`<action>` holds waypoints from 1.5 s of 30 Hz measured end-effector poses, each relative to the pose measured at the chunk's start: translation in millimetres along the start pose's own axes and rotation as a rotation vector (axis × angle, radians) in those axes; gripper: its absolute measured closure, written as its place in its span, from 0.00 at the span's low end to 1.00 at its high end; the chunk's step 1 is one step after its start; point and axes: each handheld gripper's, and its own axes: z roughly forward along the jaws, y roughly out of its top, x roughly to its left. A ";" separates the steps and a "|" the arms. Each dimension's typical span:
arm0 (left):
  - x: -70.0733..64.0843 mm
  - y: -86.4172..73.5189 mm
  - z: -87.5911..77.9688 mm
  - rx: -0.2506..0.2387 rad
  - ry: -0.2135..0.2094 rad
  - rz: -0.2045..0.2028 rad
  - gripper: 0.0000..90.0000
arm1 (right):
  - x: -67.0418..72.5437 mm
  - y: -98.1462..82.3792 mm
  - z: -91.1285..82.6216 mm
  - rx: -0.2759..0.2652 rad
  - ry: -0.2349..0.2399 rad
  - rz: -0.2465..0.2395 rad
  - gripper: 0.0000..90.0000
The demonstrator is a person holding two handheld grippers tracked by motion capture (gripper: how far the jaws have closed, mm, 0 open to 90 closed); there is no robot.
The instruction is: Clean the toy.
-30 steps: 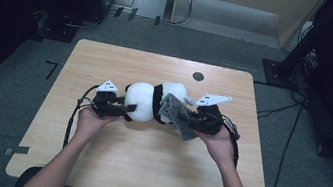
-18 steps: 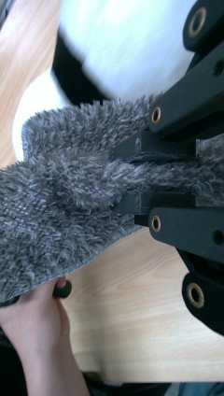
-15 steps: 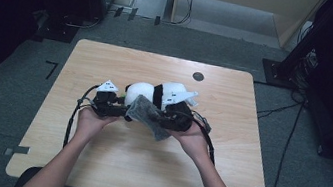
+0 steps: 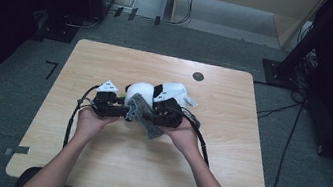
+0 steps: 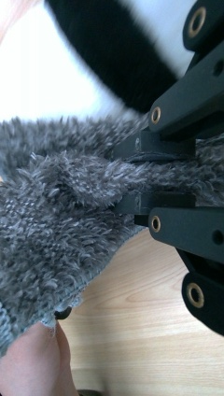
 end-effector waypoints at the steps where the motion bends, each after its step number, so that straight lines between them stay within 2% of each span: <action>1: -0.4 -0.1 -0.1 0.001 0.001 0.001 0.54 | -2.0 -1.4 -3.1 -0.004 -0.006 0.000 0.88; 13: -0.5 -0.1 0.0 0.002 0.002 0.004 0.54 | -20.2 -21.9 -40.0 -0.040 -0.061 0.041 0.87; 26: 0.5 -0.3 0.2 -0.002 -0.001 0.003 0.54 | -39.5 -44.7 -73.6 -0.035 -0.134 0.093 0.87; 38: 0.9 -0.2 0.2 -0.003 -0.003 0.000 0.54 | -59.1 -58.9 -91.5 -0.042 -0.192 0.142 0.87; 45: 0.9 -0.2 0.1 -0.002 -0.004 0.000 0.54 | -65.2 -62.6 -97.9 -0.041 -0.221 0.157 0.87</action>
